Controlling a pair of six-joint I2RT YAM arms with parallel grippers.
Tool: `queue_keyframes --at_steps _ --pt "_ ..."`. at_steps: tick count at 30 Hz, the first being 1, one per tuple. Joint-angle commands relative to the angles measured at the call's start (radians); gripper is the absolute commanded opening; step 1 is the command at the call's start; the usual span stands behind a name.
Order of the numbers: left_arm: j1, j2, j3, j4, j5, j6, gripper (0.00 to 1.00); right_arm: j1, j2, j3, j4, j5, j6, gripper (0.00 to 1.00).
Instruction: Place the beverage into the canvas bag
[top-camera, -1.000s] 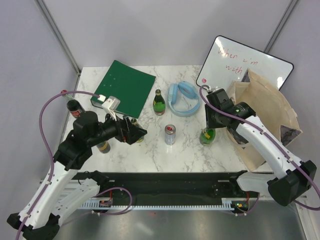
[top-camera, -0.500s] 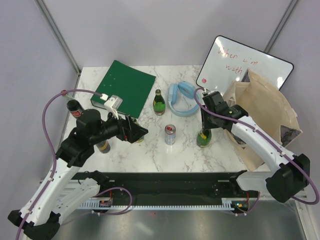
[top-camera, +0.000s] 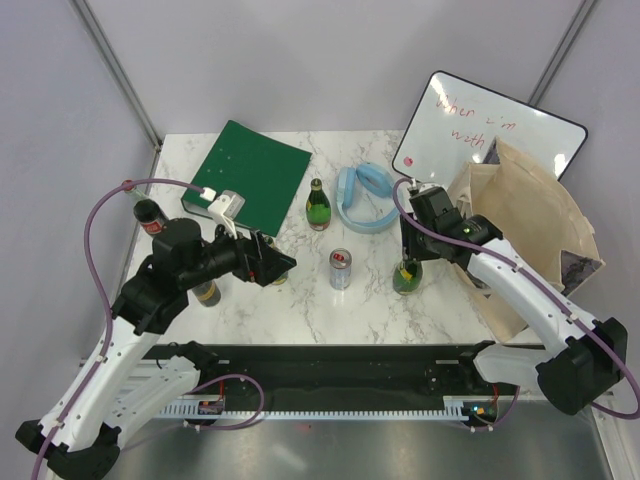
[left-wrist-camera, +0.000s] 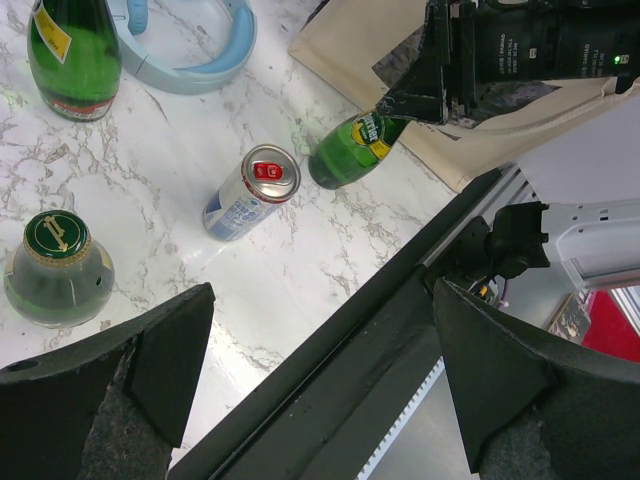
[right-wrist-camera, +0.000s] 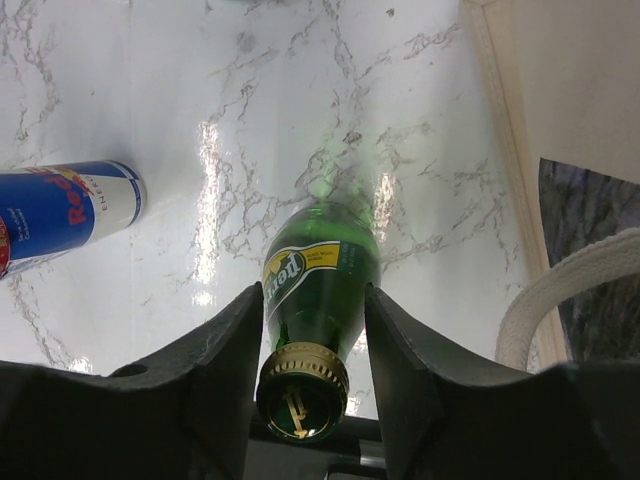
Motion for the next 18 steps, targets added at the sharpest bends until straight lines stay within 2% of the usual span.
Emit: queue_keyframes --at_steps 1,18 --pt "0.003 -0.01 0.001 0.033 0.007 -0.029 0.97 -0.001 -0.029 -0.021 0.001 -0.04 -0.007 0.51" --pt "0.003 -0.004 -0.001 0.035 0.003 -0.029 0.97 -0.001 -0.008 -0.023 0.013 -0.002 -0.035 0.48"
